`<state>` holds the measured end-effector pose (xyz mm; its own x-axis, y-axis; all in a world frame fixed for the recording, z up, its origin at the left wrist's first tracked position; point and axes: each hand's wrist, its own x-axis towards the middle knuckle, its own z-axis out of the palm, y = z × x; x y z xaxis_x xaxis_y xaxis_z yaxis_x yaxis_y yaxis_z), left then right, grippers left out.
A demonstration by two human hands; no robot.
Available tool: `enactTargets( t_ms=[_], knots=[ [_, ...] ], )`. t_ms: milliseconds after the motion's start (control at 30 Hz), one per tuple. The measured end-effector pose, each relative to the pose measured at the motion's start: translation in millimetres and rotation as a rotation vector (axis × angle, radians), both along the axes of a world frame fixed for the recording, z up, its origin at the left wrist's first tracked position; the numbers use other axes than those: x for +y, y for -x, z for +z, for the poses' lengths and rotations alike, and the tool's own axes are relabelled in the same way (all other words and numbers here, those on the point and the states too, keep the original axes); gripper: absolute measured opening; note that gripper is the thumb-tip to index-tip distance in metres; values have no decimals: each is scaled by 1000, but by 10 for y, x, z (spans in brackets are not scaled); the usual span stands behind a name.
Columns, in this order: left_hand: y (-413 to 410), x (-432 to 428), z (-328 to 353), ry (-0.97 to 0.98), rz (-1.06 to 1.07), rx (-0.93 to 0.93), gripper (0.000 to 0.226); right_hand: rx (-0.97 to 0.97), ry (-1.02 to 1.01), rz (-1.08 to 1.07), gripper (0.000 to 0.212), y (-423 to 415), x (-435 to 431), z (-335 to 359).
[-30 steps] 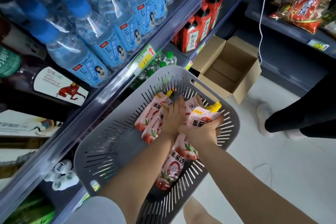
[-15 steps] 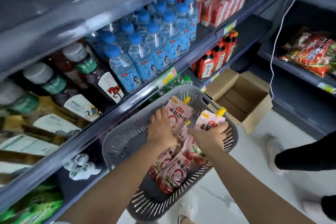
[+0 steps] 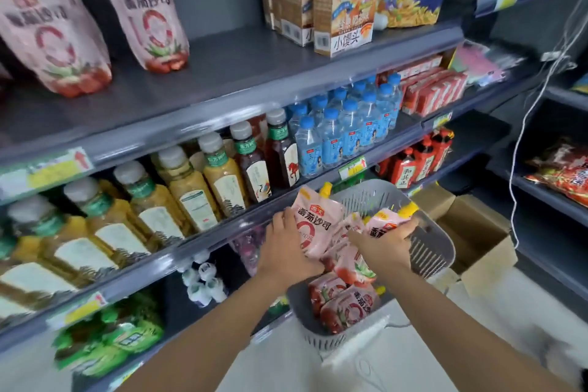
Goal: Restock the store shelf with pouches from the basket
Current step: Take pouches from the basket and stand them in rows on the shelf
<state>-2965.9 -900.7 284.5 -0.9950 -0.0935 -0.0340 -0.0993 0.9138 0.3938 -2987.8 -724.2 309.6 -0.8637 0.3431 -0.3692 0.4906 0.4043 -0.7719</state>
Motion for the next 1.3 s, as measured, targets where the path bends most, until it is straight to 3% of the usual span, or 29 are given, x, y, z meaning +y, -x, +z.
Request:
enactTargets(
  t_ms=[267, 433, 667, 767, 967, 1300],
  knots=[
    [-1015, -764, 770, 12, 102, 210, 128, 207, -18, 248, 122, -539, -674, 808],
    [-1553, -1145, 1299, 17, 174, 358, 124, 438, 43, 371, 116, -811, -1087, 1337],
    [-1883, -1579, 2007, -11, 266, 589, 118, 731, 63, 420, 105, -963, -1579, 2012],
    [-1829, -1718, 2288, -19, 344, 658, 123, 854, 51, 446, 103, -917, -1725, 2162],
    [-1465, -1947, 2693, -13, 501, 769, 125, 911, 51, 452, 111, -582, -2017, 2423],
    [-206, -2265, 2913, -64, 718, 806, 125, 1003, 108, 492, 114, 381, -2316, 2779]
  ],
)
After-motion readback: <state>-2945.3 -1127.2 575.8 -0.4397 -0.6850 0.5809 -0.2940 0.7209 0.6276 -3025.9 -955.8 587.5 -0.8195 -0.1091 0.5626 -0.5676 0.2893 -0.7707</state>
